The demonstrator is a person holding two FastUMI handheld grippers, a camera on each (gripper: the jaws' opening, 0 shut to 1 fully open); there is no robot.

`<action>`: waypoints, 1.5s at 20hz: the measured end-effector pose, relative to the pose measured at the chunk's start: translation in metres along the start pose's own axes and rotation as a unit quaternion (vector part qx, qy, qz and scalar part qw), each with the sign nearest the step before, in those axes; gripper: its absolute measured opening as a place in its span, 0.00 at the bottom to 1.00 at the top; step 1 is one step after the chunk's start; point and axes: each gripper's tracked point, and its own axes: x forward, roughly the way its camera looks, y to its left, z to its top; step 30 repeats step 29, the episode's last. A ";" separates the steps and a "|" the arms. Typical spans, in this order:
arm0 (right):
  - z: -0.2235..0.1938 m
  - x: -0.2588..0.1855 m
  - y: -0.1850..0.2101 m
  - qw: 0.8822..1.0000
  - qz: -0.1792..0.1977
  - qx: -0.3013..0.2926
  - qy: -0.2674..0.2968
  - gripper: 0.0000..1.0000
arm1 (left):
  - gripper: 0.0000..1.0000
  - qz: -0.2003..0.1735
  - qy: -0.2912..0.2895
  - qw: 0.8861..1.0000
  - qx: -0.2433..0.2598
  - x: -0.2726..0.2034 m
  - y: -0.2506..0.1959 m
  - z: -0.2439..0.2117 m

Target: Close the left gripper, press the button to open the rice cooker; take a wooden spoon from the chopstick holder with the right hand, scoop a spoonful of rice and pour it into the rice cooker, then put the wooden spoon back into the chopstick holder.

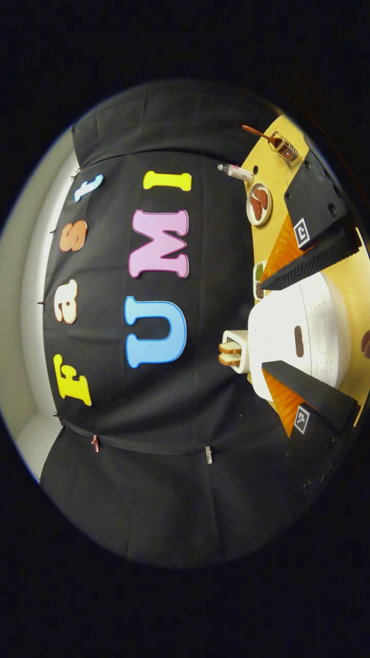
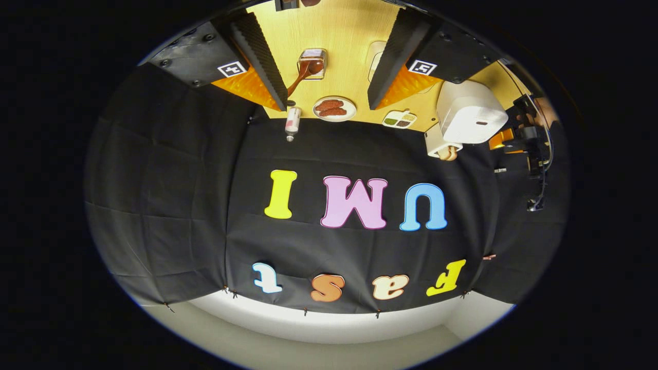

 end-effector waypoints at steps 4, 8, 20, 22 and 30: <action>0.010 0.002 0.002 1.000 0.003 -0.004 -0.011 0.98 | 0.95 -0.016 -0.027 0.999 -0.005 -0.041 -0.010 0.027; 0.018 0.004 0.004 1.000 0.006 0.002 -0.019 0.98 | 0.95 -0.028 -0.050 0.998 -0.015 -0.076 -0.019 0.049; 0.047 0.003 0.003 0.999 0.003 0.006 -0.049 0.98 | 0.95 -0.050 -0.090 0.995 0.006 -0.149 -0.013 0.091; 0.048 0.003 0.001 0.999 0.000 0.003 -0.052 0.98 | 0.95 -0.050 -0.092 0.994 0.011 -0.152 -0.011 0.092; 0.049 0.004 -0.002 0.999 -0.004 0.002 -0.053 0.98 | 0.95 -0.055 -0.084 0.995 0.007 -0.150 -0.016 0.091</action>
